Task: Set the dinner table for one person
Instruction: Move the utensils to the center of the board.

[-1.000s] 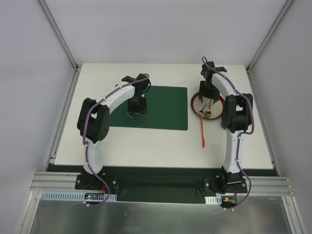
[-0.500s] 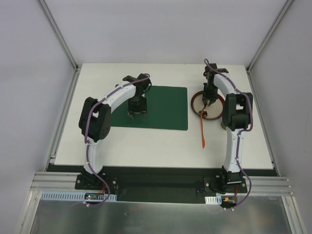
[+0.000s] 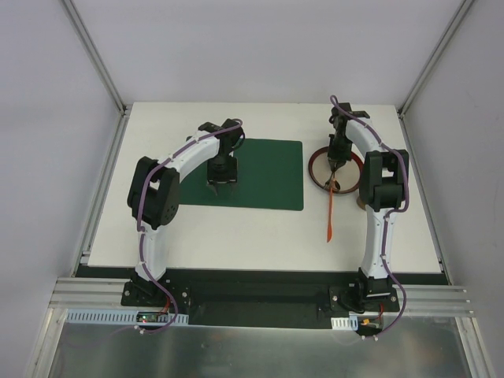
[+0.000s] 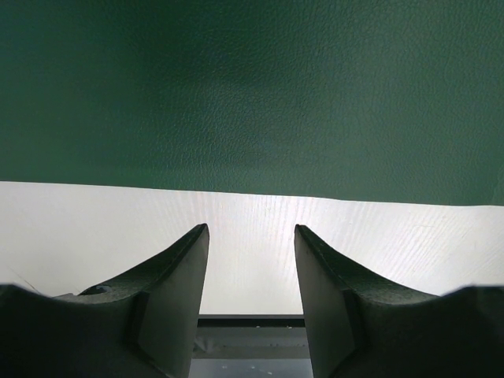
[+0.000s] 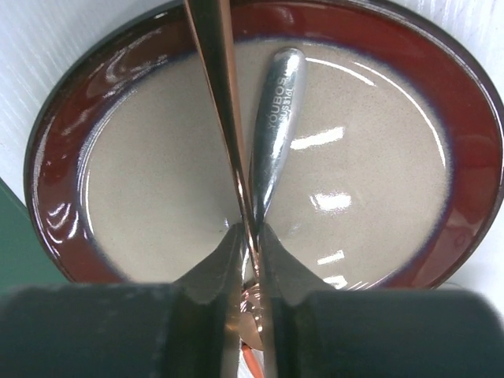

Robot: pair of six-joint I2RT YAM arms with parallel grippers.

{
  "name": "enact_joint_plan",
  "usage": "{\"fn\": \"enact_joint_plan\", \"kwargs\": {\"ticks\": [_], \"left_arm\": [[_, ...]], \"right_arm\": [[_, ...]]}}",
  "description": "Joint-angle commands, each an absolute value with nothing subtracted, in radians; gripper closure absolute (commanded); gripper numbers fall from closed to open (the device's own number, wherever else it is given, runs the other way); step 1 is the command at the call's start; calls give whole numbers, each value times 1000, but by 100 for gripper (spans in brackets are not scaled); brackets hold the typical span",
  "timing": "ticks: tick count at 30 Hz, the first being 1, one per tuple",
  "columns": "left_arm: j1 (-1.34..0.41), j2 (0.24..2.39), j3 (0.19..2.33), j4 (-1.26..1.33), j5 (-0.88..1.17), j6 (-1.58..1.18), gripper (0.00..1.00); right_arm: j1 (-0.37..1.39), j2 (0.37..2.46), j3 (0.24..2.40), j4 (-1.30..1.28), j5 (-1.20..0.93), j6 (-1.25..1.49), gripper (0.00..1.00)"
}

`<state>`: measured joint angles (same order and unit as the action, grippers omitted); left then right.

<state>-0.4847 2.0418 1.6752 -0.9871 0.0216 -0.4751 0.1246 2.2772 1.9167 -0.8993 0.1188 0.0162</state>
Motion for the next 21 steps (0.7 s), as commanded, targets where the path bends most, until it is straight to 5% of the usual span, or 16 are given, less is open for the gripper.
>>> {"fn": "enact_joint_plan", "kwargs": {"ticks": [1,3,21], "left_arm": [[-491,2029,1701,-1028,9,-474,53],[-491,2028,1701,-1028,8,-474,53],[-491,2020,1706,-1032,9,-476,54]], "right_arm": [[117,2286,1876,-902,100,21,93],[118,2283,1875,-903,100,23,99],[114,2214,1879,-908,130,29,99]]}}
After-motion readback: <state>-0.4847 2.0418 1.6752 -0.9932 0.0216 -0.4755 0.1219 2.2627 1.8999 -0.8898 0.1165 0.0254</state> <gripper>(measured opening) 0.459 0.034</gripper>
